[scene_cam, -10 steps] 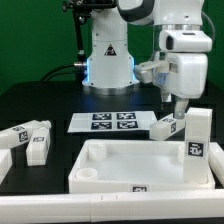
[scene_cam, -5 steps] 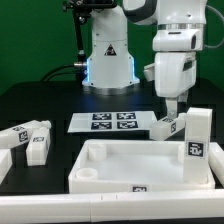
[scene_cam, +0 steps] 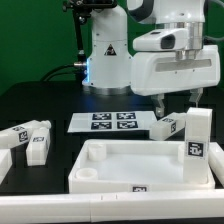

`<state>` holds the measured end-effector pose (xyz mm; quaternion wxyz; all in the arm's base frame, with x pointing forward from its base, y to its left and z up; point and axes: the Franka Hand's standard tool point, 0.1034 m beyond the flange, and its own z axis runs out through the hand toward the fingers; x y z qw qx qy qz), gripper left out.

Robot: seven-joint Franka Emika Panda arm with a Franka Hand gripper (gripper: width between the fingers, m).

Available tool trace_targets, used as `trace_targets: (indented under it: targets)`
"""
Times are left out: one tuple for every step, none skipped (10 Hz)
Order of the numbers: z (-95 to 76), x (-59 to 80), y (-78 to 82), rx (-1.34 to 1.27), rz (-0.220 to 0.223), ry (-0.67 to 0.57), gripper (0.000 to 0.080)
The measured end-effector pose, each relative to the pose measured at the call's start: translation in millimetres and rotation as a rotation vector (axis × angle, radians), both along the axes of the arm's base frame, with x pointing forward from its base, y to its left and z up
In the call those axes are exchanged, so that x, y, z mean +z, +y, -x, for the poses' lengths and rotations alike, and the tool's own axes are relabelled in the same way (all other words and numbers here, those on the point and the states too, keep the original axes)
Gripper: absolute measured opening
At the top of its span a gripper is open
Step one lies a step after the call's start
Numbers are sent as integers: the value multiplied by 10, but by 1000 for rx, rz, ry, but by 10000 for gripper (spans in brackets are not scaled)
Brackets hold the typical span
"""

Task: Assemble desk

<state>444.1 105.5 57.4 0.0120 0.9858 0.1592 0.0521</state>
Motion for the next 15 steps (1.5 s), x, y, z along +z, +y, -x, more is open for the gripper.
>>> trace_targets:
  targets:
    - [7, -11, -4, -146, -14, 45, 649]
    - [-22, 3, 15, -153, -21, 31, 649]
    - [-17, 0, 23, -212, -31, 32, 649]
    - [-16, 0, 27, -261, -39, 33, 649]
    - [-13, -1, 29, -332, -50, 36, 649]
    - [19, -14, -8, -449, -67, 74, 649]
    - [30, -16, -28, -582, -90, 106, 649]
    - [27, -29, -89, -678, -115, 136, 649]
    - [-16, -104, -356, -804, -165, 167, 649]
    - [-45, -127, -469, -930, -173, 175, 649]
    - [-37, -126, -417, -991, -174, 179, 649]
    - [-34, -127, -402, -1024, -175, 181, 649]
    - [-36, -128, -428, -1009, -174, 180, 649]
    - [-39, -126, -482, -1035, -193, 219, 649]
    - [-65, -117, -512, -1059, -208, 249, 649]
